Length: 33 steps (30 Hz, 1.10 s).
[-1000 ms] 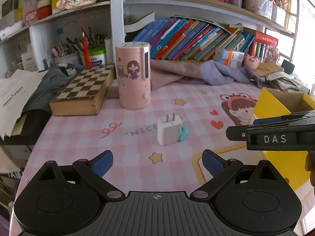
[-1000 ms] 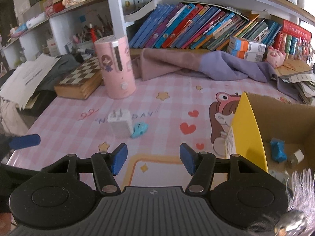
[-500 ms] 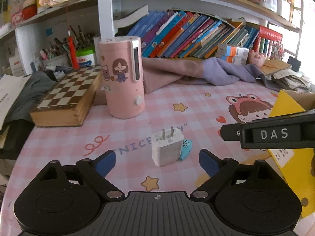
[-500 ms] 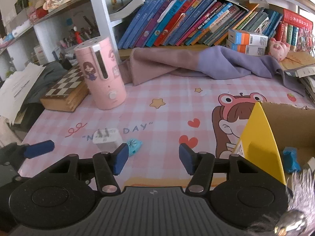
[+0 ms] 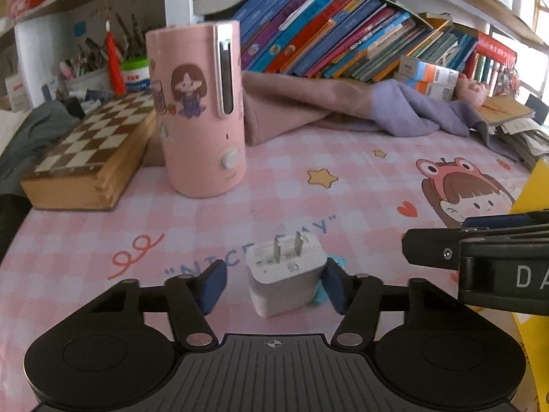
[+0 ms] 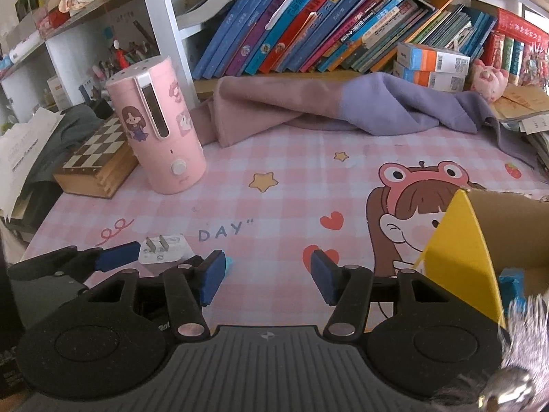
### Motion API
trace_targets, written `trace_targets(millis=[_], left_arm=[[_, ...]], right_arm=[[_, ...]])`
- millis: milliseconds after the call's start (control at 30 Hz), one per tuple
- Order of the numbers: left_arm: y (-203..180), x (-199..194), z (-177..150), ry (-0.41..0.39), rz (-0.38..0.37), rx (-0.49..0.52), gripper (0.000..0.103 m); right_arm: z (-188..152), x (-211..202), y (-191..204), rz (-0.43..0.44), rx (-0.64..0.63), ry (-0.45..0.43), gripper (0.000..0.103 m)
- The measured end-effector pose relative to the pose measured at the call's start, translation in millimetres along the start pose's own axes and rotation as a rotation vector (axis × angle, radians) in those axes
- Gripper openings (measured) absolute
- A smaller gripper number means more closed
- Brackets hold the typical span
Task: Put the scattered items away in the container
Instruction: 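Grasp the white charger plug with the left tool and lift it, then grasp the small teal piece with the right tool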
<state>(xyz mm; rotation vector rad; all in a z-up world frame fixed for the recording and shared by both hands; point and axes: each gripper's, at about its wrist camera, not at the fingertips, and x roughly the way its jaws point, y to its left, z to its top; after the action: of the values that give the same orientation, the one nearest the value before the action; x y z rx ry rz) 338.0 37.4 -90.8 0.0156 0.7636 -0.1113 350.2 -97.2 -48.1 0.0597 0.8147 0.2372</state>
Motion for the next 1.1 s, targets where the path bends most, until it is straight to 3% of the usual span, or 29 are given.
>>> trace_targets(millis=[33,167,367,767,867,1100], left_arm=[[1,-1,-1,0.000,-0.006,0.000,0.045],[10,-8,-6,0.003,0.022,0.003,0.044],[43,-39,-16,0.010,0.049,-0.095,0.044],[60,-101,-42,0.011,0.063,-0.166,0.044],[61,-105,-42,0.005,0.064,-0.174,0.044],[62,-115,-40,-0.030,0.063,-0.168,0.044]], right_arm=[[0,2,0,0.005,-0.001,0.004,0.054],[2,12,4,0.023,-0.011,0.022,0.054],[4,30,20,0.057,-0.051,0.050,0.054],[-5,74,45,0.026,-0.148,0.116,0.040],[-7,75,49,0.022,-0.185,0.097,0.027],[-4,63,50,0.047,-0.170,0.075,0.027]])
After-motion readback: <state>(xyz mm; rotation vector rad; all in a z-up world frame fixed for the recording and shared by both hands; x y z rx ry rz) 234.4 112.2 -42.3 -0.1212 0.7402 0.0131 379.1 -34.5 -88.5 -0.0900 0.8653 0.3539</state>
